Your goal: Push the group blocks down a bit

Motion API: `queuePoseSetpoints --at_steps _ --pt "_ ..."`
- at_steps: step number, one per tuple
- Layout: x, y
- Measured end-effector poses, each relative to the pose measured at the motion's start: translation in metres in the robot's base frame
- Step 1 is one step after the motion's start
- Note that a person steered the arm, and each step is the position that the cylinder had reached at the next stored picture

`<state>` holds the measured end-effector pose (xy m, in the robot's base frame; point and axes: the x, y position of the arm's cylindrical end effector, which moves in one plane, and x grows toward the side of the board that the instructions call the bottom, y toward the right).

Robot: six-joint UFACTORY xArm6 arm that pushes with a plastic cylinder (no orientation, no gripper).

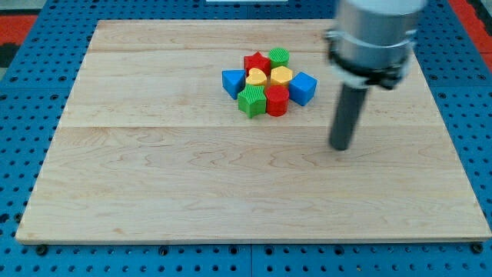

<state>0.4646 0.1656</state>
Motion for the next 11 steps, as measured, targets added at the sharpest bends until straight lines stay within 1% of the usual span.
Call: queuePoseSetpoints --at_steps 1,2,7,8,9,10,11 --pt "-0.085 0.013" --pt "-0.125 0.013" --pt "-0.134 0.013" --pt "-0.148 0.008" --pt "-0.178 -0.016" --pt "-0.194 -0.029" --pt "-0.194 -0.029"
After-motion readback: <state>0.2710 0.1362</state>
